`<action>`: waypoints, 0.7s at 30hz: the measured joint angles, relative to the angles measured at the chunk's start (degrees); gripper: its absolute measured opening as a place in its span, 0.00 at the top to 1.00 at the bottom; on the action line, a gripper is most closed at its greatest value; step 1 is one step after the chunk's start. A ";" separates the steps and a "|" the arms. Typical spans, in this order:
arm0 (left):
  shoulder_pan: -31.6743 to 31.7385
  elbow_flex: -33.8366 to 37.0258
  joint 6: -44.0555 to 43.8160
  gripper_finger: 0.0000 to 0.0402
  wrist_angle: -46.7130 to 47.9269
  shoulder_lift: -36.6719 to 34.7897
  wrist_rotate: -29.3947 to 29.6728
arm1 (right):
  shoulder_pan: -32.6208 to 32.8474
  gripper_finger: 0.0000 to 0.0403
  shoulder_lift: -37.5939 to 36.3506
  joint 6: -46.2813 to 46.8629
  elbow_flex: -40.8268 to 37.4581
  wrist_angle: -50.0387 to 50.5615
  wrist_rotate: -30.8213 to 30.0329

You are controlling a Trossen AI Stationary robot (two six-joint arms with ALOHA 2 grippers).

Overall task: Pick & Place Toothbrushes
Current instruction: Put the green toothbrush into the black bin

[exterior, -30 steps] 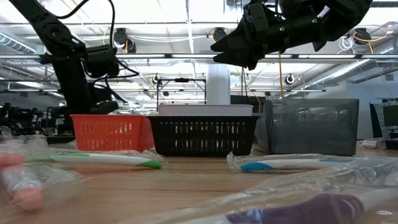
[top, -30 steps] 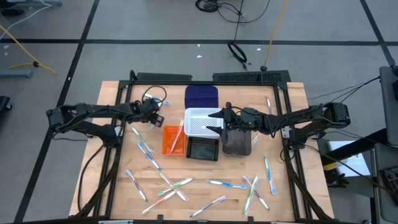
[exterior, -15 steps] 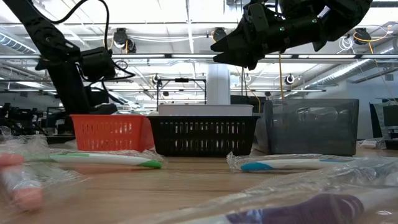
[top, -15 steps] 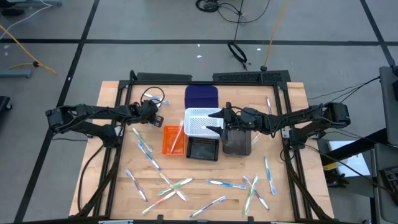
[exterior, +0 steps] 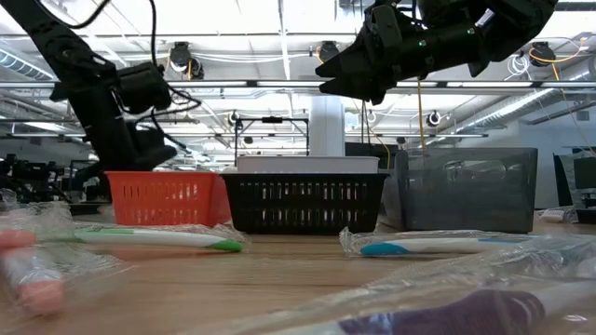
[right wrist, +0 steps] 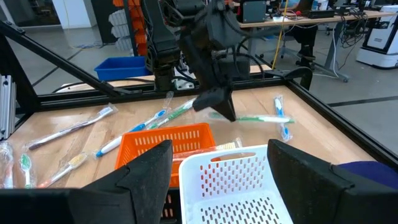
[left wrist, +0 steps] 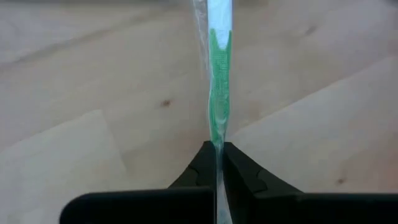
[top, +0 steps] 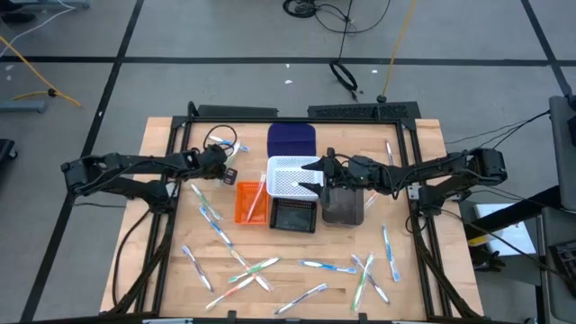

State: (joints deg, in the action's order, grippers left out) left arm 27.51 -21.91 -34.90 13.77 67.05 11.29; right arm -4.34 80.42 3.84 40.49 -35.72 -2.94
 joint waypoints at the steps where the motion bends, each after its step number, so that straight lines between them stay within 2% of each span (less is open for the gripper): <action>1: 0.00 0.00 0.27 0.99 0.06 -1.12 0.06 | 0.00 0.37 0.00 0.00 0.00 0.02 0.02; 7: -0.26 0.00 1.64 1.00 2.34 -9.20 -0.02 | 0.00 0.37 0.02 0.00 0.00 0.02 0.00; 13: -3.31 -0.02 3.04 1.00 1.78 -16.98 -0.77 | 0.00 0.37 0.00 0.05 0.00 0.02 -0.02; 17: -6.70 -0.04 4.81 1.00 -1.95 -20.29 -1.54 | 0.00 0.37 0.00 1.45 0.00 -0.18 -0.02; 21: -10.39 -0.04 7.92 1.00 -9.71 -21.01 -2.53 | 0.00 0.37 0.01 2.52 0.01 -1.34 0.00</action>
State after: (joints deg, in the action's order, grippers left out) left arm 17.12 -21.96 -26.98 4.07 46.04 8.76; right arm -4.34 80.43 6.35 40.50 -37.07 -2.94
